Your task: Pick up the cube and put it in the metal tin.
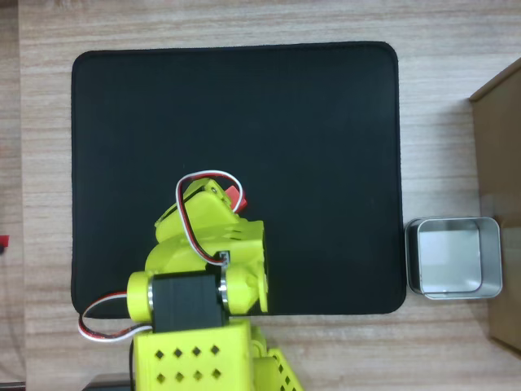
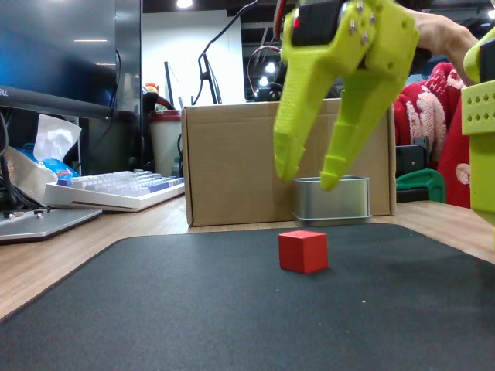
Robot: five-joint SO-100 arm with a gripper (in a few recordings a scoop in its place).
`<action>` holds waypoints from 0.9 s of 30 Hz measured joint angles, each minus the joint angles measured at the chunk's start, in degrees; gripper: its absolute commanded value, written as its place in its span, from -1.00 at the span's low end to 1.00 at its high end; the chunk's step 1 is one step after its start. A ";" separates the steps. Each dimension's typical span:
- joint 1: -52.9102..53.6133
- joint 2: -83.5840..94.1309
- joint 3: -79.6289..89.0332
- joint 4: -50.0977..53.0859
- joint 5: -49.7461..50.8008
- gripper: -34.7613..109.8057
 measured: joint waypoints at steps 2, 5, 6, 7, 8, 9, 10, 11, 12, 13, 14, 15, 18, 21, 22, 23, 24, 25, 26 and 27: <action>1.41 -2.37 0.35 -1.23 -1.14 -0.24; 2.11 -6.33 2.64 -4.22 -4.04 -0.24; 2.64 -7.29 3.78 -5.19 -4.22 -0.24; 2.46 -7.47 3.87 -6.42 -5.01 -0.24; 3.25 -8.35 3.96 -7.29 -5.10 -0.24; 3.08 -9.40 3.96 -8.26 -5.36 -0.24; 3.25 -11.16 4.83 -9.23 -5.19 -0.24; 3.43 -11.43 4.83 -10.46 -5.19 -0.24; 3.43 -12.39 5.01 -11.43 -5.98 -0.24; 3.43 -13.27 5.01 -12.13 -6.24 -0.24; 3.34 -13.54 5.89 -13.18 -6.33 -0.24; 3.43 -13.54 6.77 -13.36 -6.33 -0.24; 3.43 -13.62 7.91 -15.21 -7.12 -0.25; 3.34 -13.71 10.02 -18.19 -7.12 -0.33; 3.34 -13.71 10.11 -18.37 -7.91 -0.36; 3.34 -13.71 10.11 -18.37 -8.17 -0.38; 3.25 -13.62 10.90 -19.25 -8.26 -0.39; 3.08 -13.62 10.90 -19.25 -8.26 -0.40; 3.08 -13.62 10.90 -19.25 -8.26 -0.42; 3.08 -13.62 10.90 -20.13 -8.26 -0.47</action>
